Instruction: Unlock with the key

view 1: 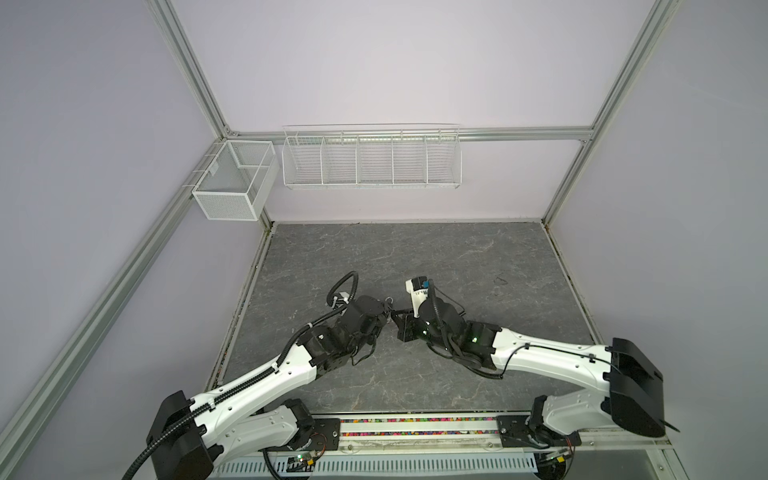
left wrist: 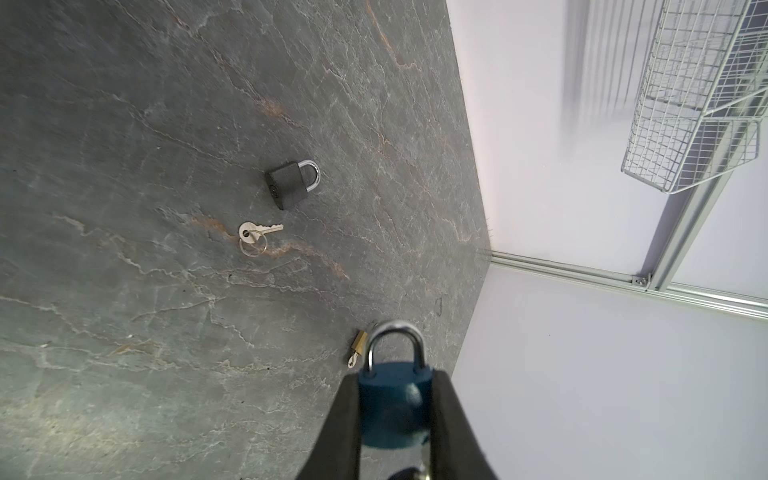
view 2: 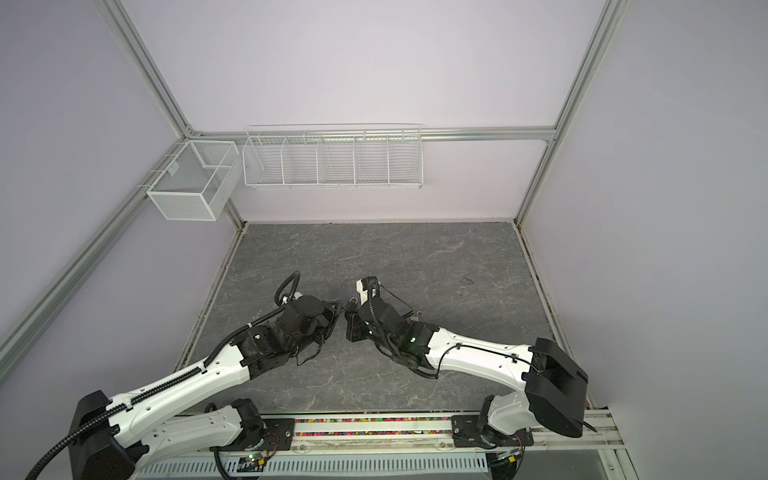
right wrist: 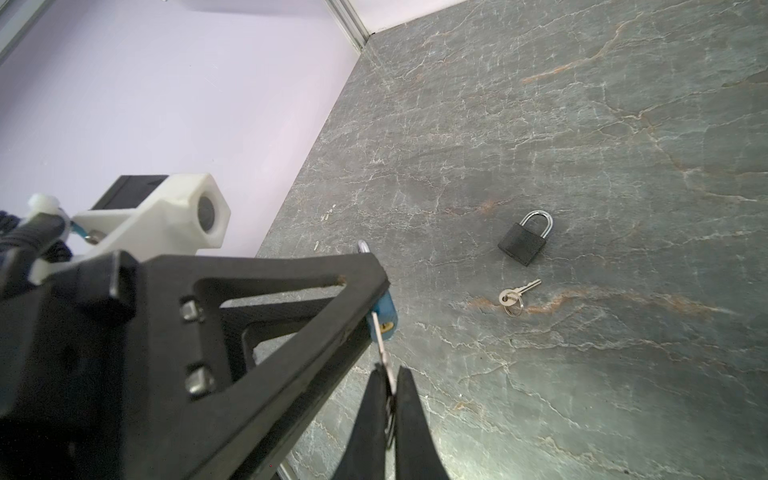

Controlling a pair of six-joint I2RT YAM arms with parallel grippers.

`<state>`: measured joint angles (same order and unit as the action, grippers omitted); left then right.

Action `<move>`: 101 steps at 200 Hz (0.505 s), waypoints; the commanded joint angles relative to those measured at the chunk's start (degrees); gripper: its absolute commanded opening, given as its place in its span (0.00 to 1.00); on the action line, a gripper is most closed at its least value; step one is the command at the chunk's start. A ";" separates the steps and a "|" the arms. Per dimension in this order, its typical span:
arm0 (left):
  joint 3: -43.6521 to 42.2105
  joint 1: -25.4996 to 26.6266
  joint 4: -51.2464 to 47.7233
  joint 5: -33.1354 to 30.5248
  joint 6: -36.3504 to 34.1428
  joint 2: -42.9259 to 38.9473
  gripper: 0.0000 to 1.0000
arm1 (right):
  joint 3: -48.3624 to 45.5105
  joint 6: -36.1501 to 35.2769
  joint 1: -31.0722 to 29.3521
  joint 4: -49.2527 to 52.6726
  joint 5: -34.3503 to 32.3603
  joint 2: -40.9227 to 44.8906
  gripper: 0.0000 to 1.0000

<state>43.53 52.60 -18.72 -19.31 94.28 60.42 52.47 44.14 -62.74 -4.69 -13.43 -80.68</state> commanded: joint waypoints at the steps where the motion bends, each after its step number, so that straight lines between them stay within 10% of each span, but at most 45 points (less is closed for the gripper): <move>1: -0.62 -0.30 0.45 -1.35 1.66 -1.02 0.00 | -1.05 -0.14 -0.11 -0.40 0.52 0.48 0.07; 101: -0.89 -0.63 1.28 -1.79 2.14 -1.43 0.00 | -1.25 -0.43 -0.43 -1.10 1.09 0.37 0.07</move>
<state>43.46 52.23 -18.48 -19.73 95.20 59.75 52.38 44.10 -62.78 -4.97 -12.51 -80.68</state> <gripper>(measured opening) 0.219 0.069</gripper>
